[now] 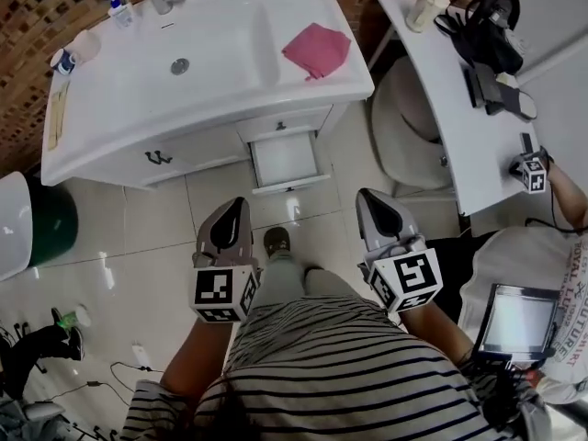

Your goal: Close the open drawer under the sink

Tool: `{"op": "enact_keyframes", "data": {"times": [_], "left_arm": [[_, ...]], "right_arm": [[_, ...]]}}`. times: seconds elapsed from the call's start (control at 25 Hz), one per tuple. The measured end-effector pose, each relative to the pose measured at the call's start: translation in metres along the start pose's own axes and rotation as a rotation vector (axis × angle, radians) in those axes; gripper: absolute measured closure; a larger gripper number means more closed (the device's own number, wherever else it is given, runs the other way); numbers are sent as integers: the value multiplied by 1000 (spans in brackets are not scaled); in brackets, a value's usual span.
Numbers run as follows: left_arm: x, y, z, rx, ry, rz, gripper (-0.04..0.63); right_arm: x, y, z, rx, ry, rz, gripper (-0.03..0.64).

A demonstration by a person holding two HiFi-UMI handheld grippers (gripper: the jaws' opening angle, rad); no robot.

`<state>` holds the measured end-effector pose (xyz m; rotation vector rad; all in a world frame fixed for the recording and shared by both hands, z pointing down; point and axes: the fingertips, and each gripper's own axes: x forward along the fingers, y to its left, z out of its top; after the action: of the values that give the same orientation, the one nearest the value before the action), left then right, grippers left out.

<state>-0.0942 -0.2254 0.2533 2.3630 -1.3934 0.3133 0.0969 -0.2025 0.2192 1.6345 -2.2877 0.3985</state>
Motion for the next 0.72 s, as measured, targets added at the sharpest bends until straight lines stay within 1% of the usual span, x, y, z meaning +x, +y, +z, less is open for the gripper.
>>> {"op": "enact_keyframes", "data": {"times": [0.08,0.16,0.28,0.4,0.52,0.64,0.72], "left_arm": [[20,3,-26,-16,5,4,578],[42,6,-61,-26,6,20,578],[78,9,-116,-20,-15,32,578],[109,16,-160,-9,-41,25,578],[138,28,-189,-9,-74,26,578],[157,33,-205,-28,-124,20,578],[163,34,-219,-25,-157,15,578]], "right_arm": [[27,-5,-28,-1,8,20,617],[54,-10,-67,-2,-4,50,617],[94,-21,-144,18,-20,74,617],[131,-20,-217,31,-9,80,617],[163,-13,-275,41,1,98,617],[187,-10,-321,18,-17,133,617],[198,-11,-354,16,-32,138,617]]}}
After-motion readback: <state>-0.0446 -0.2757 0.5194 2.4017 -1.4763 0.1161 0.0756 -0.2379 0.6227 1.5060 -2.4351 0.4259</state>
